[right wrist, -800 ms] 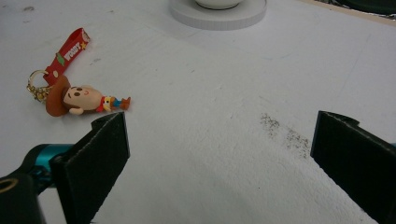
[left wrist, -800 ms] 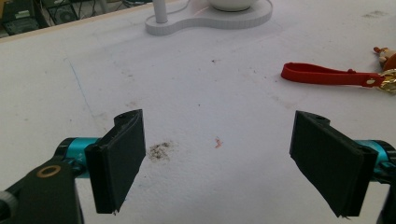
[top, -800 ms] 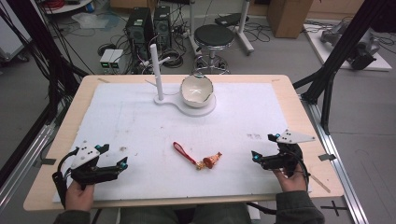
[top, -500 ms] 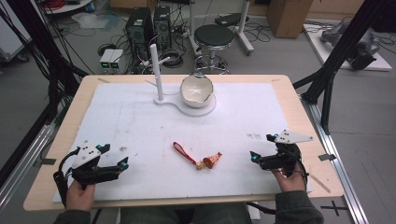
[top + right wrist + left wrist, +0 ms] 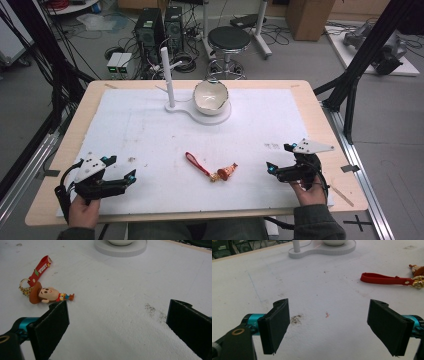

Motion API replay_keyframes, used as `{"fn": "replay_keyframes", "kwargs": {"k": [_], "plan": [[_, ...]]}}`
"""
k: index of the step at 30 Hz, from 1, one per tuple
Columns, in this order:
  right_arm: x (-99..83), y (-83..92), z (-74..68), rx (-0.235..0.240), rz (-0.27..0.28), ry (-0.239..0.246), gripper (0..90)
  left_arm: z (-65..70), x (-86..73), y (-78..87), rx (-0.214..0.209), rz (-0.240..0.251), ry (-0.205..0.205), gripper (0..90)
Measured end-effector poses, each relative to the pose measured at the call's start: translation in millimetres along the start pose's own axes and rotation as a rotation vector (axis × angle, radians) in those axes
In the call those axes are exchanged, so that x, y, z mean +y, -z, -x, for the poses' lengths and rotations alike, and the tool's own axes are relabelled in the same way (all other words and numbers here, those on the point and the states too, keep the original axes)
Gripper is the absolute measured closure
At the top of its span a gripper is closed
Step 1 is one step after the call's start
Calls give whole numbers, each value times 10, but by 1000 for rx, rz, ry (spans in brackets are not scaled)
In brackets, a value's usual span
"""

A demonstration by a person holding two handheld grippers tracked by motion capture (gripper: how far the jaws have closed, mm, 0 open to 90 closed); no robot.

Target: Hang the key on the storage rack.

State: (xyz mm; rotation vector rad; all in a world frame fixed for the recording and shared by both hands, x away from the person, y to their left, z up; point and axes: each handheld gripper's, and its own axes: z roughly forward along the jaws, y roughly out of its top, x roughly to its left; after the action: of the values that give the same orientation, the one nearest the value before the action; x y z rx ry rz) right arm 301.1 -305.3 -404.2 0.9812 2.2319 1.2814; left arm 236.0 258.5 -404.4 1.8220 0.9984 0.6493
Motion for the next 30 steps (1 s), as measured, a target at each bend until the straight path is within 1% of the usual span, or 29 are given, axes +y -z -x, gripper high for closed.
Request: {"fn": "replay_keyframes", "kwargs": {"k": [5, 8, 9, 14, 18, 22, 23, 25, 26, 27, 28, 29, 30], "plan": [[10, 16, -21, -2, 2, 4, 37, -3, -2, 20, 3, 5, 3, 188], [10, 22, -34, 6, 5, 2, 37, 3, 3, 27, -2, 6, 2, 188], [9, 24, -36, 7, 6, 8, 37, 9, 3, 28, -1, 7, 4, 188], [13, 46, -46, 13, 11, 4, 37, 34, 15, 23, -2, 7, -5, 188], [37, 62, -63, 22, 21, 4, 37, 45, 14, 15, -4, 1, -9, 188], [82, 55, -102, 44, 32, 1, 37, 47, 13, 18, -2, 5, -15, 188], [103, 49, -116, 49, 42, 10, 37, 43, 12, 18, -2, 6, -12, 188], [127, 45, -136, 53, 39, 17, 37, 39, 10, 15, -1, 7, -8, 188], [193, 20, -184, 68, 25, 38, 37, 30, 9, 11, -1, 5, -11, 188], [193, 20, -184, 68, 25, 38, 37, 28, 7, 9, 1, 4, -8, 188], [214, 9, -201, 73, 21, 50, 37, 24, 5, 5, 2, 4, -7, 188], [244, -8, -239, 78, 1, 57, 38, 20, 6, 4, 2, 5, -7, 188], [287, -46, -275, 93, -13, 75, 41, 15, 6, 6, -1, 4, -9, 188]]}}
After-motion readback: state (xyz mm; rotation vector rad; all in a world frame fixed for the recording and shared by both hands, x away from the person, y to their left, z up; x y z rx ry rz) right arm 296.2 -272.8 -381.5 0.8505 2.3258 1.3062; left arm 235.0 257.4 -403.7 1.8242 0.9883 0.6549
